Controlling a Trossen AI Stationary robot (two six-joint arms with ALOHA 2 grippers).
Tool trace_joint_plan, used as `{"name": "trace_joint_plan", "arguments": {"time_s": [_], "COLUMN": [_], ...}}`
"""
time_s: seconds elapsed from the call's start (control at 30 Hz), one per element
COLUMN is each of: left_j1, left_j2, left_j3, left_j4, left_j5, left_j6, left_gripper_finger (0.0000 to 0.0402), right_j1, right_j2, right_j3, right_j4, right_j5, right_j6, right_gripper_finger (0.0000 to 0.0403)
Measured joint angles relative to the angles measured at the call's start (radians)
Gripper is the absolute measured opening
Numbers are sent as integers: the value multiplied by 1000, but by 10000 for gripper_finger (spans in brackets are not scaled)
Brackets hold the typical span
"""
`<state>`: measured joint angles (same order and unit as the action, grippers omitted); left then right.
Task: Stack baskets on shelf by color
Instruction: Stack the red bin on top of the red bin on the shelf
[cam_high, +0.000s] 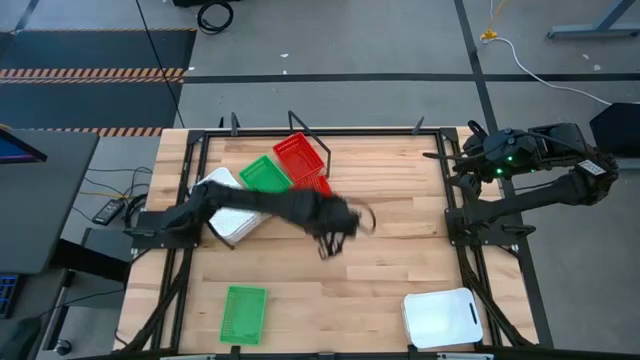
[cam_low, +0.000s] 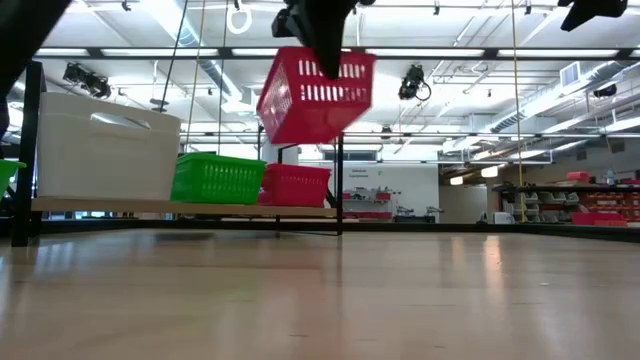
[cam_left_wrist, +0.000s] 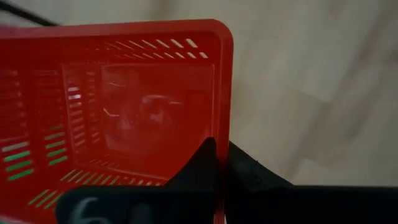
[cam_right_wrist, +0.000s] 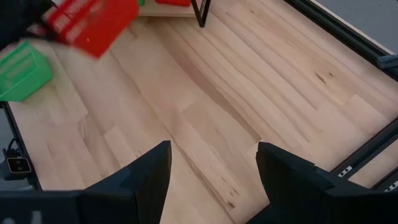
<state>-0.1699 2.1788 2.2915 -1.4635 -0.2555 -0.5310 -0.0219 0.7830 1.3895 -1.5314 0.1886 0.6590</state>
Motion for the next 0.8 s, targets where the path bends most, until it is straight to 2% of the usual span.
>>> {"name": "trace_joint_plan", "arguments": {"time_s": [0.1, 0.37, 0.63, 0.8], "left_j1": [82, 271, 383, 442], "left_j2": [-1, -36, -37, -37], "left_j3": [65, 38, 38, 38], "left_j4": [-87, -107, -100, -82], "left_j5": [-3, 89, 112, 117], "left_j6": [29, 171, 304, 329], "left_gripper_finger": [7, 7, 7, 7], "right_j1": [0, 0, 0, 0], "right_j2": [0, 0, 0, 0], "right_j3": [0, 0, 0, 0], "right_j4": [0, 0, 0, 0], "right_j5": [11, 27, 28, 28], "right_j6": [1, 19, 19, 19], "right_gripper_finger": [240, 240, 240, 240]}}
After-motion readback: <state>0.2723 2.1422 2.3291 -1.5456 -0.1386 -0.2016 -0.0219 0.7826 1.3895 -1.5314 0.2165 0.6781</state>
